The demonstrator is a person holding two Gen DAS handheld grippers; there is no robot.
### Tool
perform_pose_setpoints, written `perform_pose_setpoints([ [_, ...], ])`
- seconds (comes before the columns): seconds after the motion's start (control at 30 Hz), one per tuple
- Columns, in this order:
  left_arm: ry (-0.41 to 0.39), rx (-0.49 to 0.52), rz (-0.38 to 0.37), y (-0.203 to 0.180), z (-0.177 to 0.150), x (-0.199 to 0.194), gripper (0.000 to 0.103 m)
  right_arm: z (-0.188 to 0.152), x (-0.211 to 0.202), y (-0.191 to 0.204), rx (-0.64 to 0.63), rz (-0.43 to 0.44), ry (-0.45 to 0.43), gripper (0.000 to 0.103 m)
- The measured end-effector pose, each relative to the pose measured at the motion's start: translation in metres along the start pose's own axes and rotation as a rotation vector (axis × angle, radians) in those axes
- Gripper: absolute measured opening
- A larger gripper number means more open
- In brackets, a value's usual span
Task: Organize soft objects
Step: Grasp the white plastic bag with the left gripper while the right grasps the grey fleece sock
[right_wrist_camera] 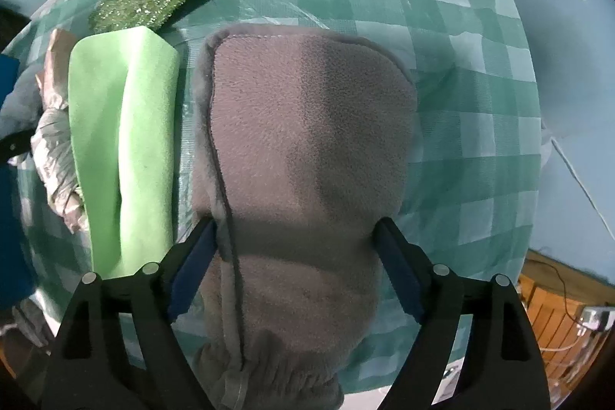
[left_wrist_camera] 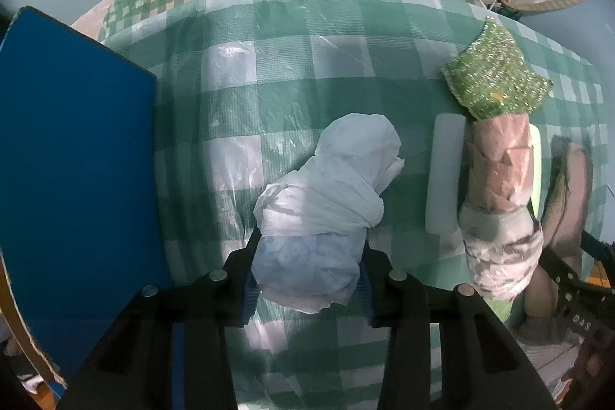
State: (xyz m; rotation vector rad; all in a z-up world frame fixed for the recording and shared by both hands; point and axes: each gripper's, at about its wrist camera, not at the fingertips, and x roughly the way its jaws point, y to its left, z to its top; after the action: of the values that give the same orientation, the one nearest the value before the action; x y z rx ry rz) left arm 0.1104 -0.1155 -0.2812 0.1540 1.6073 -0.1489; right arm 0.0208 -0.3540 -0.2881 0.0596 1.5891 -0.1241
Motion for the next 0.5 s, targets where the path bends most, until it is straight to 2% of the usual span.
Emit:
perform_pose_setpoints([
  [0.2,-0.032,0.009,0.005,0.002,-0.012,-0.007,0.041,-0.007,0.001,-0.004,-0.01,0.015,-0.036,0.082],
  [0.27,-0.039,0.008,0.004,0.003,-0.014,-0.011,0.041,-0.013,-0.001,-0.004,-0.017,0.022,-0.045,0.077],
  [0.33,-0.049,0.013,0.005,0.003,-0.016,-0.014,0.041,-0.017,-0.005,-0.003,-0.04,0.026,-0.057,0.061],
  [0.5,-0.067,0.031,0.022,0.001,-0.027,-0.021,0.041,-0.017,-0.015,-0.004,-0.045,0.05,-0.066,0.035],
])
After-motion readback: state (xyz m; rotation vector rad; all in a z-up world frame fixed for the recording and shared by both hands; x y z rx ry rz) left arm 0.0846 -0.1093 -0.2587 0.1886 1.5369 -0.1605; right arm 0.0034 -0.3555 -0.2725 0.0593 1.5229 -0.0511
